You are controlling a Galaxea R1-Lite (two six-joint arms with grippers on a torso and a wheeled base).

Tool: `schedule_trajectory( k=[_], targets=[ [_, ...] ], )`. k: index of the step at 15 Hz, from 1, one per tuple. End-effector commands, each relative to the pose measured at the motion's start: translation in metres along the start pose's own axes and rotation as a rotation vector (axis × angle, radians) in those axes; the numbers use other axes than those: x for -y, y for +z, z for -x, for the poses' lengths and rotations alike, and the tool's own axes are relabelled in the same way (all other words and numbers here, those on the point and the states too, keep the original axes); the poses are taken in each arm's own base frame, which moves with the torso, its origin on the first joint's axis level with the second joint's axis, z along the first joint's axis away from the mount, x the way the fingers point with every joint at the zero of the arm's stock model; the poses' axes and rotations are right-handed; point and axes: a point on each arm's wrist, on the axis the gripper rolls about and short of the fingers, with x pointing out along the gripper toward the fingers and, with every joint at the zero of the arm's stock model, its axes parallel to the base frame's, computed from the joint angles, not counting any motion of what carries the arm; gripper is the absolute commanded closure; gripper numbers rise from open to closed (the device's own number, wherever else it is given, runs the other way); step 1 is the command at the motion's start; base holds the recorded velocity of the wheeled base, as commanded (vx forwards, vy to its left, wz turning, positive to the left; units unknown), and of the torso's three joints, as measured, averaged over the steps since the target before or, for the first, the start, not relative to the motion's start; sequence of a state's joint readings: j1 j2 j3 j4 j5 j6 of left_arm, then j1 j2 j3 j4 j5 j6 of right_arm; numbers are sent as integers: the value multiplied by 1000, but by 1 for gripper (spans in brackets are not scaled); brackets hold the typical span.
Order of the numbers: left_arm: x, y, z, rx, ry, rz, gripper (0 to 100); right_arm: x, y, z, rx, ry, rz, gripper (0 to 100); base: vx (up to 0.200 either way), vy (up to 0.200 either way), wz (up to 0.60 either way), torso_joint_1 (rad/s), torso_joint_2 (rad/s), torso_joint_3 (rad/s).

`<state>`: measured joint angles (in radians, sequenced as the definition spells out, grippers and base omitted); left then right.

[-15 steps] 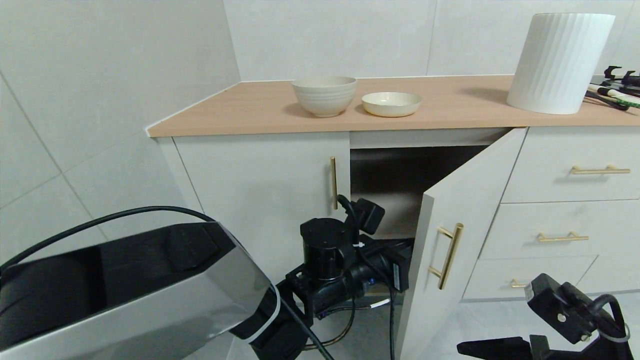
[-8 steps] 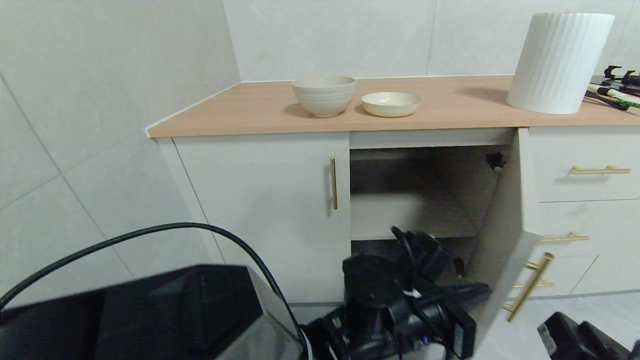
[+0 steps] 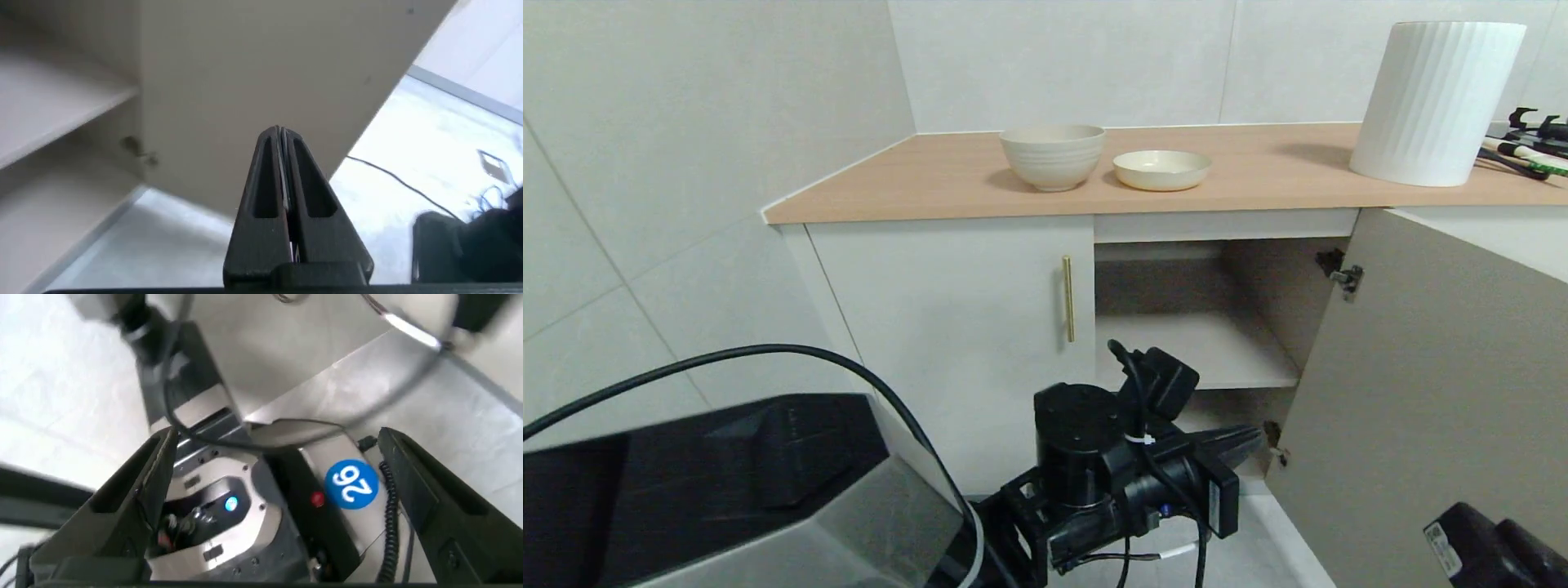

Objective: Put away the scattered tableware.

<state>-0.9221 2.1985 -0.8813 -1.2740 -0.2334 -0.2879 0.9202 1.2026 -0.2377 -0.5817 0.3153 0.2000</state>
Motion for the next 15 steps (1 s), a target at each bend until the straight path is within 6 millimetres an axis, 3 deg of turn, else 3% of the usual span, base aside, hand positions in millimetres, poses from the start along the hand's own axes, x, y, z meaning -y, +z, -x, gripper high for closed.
schedule_trajectory(
  k=[1, 4, 7, 9, 10, 11, 12, 13, 14, 15],
  targets=[
    [-11, 40, 33, 36, 71, -1, 100, 12, 13, -3, 43, -105, -24, 0, 0, 0, 0, 0, 0, 0],
    [-21, 61, 69, 24, 152, 9, 100, 19, 21, -7, 69, -220, -37, 0, 0, 0, 0, 0, 0, 0],
    [-38, 83, 136, 5, 316, -80, 100, 21, 38, -6, 91, -331, -41, 0, 0, 0, 0, 0, 0, 0],
    [-35, 93, 163, 15, 367, -75, 100, 19, 46, -1, 101, -340, -41, 0, 0, 0, 0, 0, 0, 0],
    [-30, 100, 186, 12, 410, -66, 100, 21, 58, 2, 118, -361, -47, 0, 0, 0, 0, 0, 0, 0],
    [-30, 100, 186, 12, 410, -66, 100, 21, 58, 2, 118, -361, -47, 0, 0, 0, 0, 0, 0, 0],
    [-17, 104, 215, -19, 454, -42, 100, 24, 74, 4, 118, -389, -61, 0, 0, 0, 0, 0, 0, 0],
    [-9, 102, 226, -48, 462, -24, 100, 26, 81, 3, 87, -399, -73, 0, 0, 0, 0, 0, 0, 0],
    [-3, 101, 234, -74, 467, -6, 0, 28, 92, -1, 68, -405, -80, 0, 0, 0, 0, 0, 0, 0],
    [1, 101, 241, -89, 478, 8, 0, 33, 101, -7, 68, -418, -85, 0, 0, 0, 0, 0, 0, 0]
  ],
)
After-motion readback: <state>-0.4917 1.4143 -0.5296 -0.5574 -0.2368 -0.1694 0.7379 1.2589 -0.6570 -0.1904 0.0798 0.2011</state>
